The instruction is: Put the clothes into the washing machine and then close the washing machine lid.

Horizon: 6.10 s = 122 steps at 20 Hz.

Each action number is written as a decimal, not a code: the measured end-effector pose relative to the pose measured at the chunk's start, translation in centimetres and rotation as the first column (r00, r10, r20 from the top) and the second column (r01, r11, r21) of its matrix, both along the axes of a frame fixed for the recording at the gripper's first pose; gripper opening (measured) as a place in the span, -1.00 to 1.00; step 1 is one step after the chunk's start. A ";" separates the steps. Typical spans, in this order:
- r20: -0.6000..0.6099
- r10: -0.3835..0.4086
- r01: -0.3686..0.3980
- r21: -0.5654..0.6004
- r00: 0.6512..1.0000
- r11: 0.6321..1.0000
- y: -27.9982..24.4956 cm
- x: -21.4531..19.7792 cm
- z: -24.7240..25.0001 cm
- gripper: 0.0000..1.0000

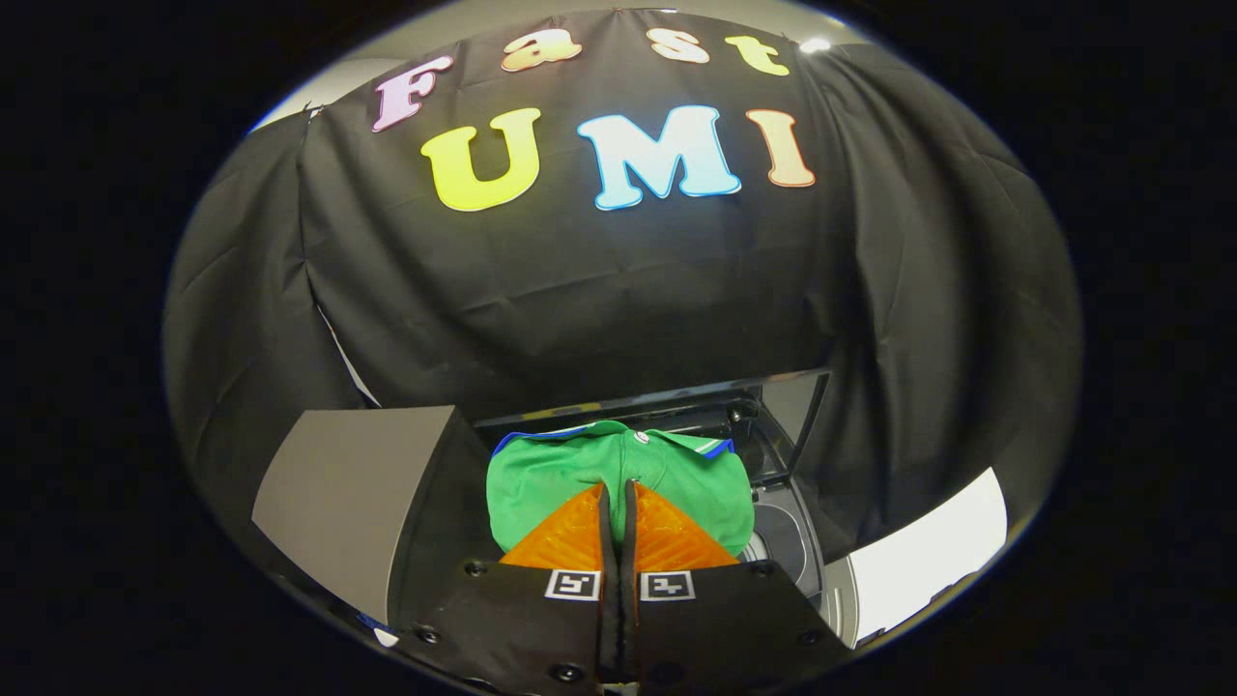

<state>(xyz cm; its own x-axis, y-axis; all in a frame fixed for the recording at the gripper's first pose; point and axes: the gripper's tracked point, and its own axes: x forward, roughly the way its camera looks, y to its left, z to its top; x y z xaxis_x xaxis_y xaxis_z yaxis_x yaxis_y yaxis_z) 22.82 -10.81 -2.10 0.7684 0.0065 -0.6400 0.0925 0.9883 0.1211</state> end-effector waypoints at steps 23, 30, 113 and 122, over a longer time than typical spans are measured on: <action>-0.192 -0.167 0.175 0.024 0.967 0.984 -4.6 -1.6 -14.4 -0.98; -0.205 -0.201 0.204 -0.006 0.958 0.979 -4.7 -1.5 -18.2 -0.98; -0.133 0.012 -0.035 -0.175 0.991 0.984 -3.1 17.3 -7.8 0.93; -0.137 0.027 -0.052 -0.181 0.990 0.982 -3.1 15.9 -7.8 0.96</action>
<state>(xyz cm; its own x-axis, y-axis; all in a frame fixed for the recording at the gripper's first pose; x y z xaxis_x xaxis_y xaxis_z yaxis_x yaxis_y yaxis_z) 38.76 -13.87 -9.92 0.6776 -0.0916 -0.7297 0.0557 0.9958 -0.0733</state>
